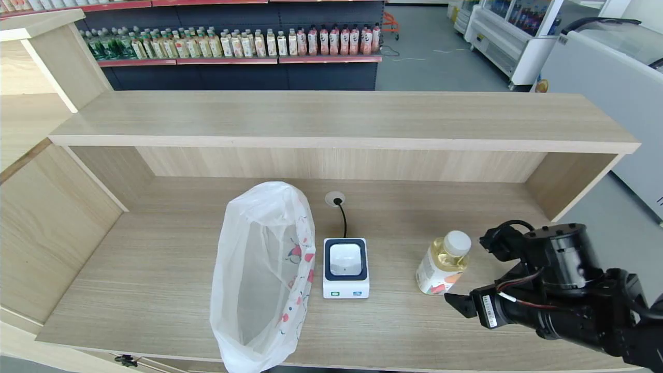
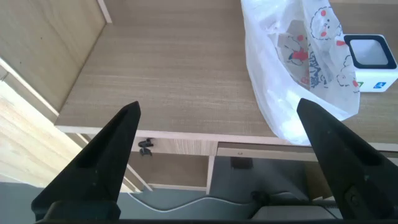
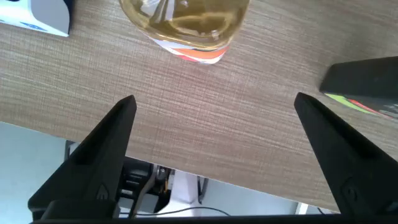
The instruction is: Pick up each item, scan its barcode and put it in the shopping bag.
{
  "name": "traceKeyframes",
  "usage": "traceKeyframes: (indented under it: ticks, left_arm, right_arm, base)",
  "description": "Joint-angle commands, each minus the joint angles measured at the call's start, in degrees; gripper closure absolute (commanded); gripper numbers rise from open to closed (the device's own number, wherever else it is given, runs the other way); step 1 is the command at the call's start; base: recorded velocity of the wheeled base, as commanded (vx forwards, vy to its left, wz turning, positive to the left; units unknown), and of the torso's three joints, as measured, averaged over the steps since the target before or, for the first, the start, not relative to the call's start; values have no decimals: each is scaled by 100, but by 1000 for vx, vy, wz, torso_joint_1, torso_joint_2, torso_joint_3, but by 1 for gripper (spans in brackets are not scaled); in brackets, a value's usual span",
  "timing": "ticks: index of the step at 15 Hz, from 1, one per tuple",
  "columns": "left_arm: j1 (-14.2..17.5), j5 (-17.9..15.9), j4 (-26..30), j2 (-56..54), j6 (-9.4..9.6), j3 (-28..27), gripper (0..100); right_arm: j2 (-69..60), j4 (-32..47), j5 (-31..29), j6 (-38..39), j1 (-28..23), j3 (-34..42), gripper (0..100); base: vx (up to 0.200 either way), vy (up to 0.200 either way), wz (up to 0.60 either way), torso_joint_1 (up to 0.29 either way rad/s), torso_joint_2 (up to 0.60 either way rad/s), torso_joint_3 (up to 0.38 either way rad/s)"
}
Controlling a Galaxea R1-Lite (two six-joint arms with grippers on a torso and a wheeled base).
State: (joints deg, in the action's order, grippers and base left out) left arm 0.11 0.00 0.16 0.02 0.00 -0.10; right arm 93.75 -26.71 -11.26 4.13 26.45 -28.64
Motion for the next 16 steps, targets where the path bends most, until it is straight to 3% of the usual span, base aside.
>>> traceKeyframes:
  ticks: [1, 8, 12, 16]
  left_arm:
    - [7, 0, 2, -2, 0, 1, 0]
    - [7, 0, 2, -2, 0, 1, 0]
    - [7, 0, 2, -2, 0, 1, 0]
    - [-2, 0, 2, -2, 0, 1, 0]
  right_arm:
    - [706, -458, -7, 0, 106, 69, 0]
    - [2122, -3279, -227, -53, 141, 359, 0]
    - [2623, -4325, -227, -53, 352, 288, 0]
    - [2886, -4835, -218, -167, 361, 60, 0]
  base:
    - [0, 0, 0, 0, 0, 0]
    - [0, 0, 0, 0, 0, 0]
    - [0, 0, 0, 0, 0, 0]
    - [0, 0, 0, 0, 0, 0]
